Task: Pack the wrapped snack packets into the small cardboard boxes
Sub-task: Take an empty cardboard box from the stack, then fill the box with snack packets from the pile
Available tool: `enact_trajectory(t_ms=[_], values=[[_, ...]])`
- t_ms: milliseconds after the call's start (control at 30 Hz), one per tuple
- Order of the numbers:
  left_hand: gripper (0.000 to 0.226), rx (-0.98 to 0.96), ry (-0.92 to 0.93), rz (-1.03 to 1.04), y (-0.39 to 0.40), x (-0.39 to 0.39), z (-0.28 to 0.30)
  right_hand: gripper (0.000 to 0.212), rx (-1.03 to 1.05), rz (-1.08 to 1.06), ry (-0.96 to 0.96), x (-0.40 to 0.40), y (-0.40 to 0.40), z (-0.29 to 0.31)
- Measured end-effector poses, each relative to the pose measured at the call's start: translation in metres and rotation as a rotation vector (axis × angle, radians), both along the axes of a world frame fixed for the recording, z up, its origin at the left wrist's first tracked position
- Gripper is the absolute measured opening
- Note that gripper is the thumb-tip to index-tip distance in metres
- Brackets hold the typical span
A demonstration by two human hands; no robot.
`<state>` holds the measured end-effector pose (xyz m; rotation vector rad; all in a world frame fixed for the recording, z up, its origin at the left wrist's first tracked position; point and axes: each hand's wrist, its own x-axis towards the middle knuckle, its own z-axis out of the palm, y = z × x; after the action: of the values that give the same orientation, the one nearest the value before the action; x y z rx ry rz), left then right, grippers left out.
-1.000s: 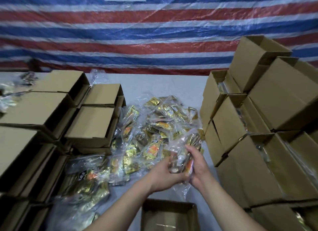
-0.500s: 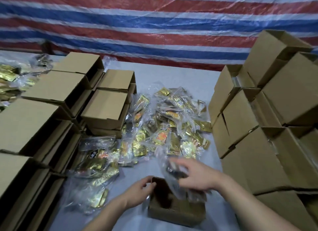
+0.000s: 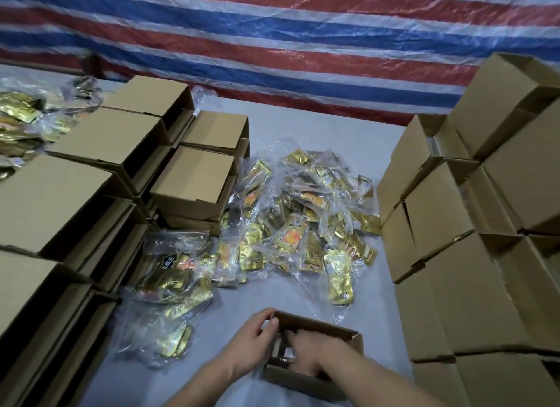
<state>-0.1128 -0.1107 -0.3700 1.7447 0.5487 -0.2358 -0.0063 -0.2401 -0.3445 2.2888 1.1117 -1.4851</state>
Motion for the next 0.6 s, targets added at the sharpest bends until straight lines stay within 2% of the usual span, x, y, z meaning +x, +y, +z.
enact_trajectory(t_ms=[100,233,300,367,400,467,600], values=[[0.016,0.065,-0.003,-0.024,0.0,-0.004,-0.007,0.076,0.101,-0.145,0.026,-0.006,-0.013,-0.022],[0.018,0.063,-0.02,0.004,0.001,-0.008,-0.012,0.079,0.171,-0.393,0.198,-0.003,-0.019,-0.019],[0.019,0.064,-0.02,0.0,0.002,-0.009,-0.013,0.059,0.235,-0.39,0.184,0.002,-0.019,-0.013],[0.021,0.062,-0.011,-0.006,0.001,-0.007,-0.014,0.022,0.314,-0.399,0.09,0.008,-0.022,-0.007],[0.023,0.064,-0.007,-0.007,0.002,-0.006,-0.014,0.023,0.313,-0.401,0.055,0.011,-0.024,-0.005],[0.026,0.064,-0.005,-0.014,0.003,-0.005,-0.014,0.035,0.199,-0.359,0.08,0.013,-0.026,-0.001],[0.029,0.093,0.021,-0.035,0.001,-0.007,-0.015,0.044,-0.029,-0.322,0.175,0.001,-0.022,-0.011]])
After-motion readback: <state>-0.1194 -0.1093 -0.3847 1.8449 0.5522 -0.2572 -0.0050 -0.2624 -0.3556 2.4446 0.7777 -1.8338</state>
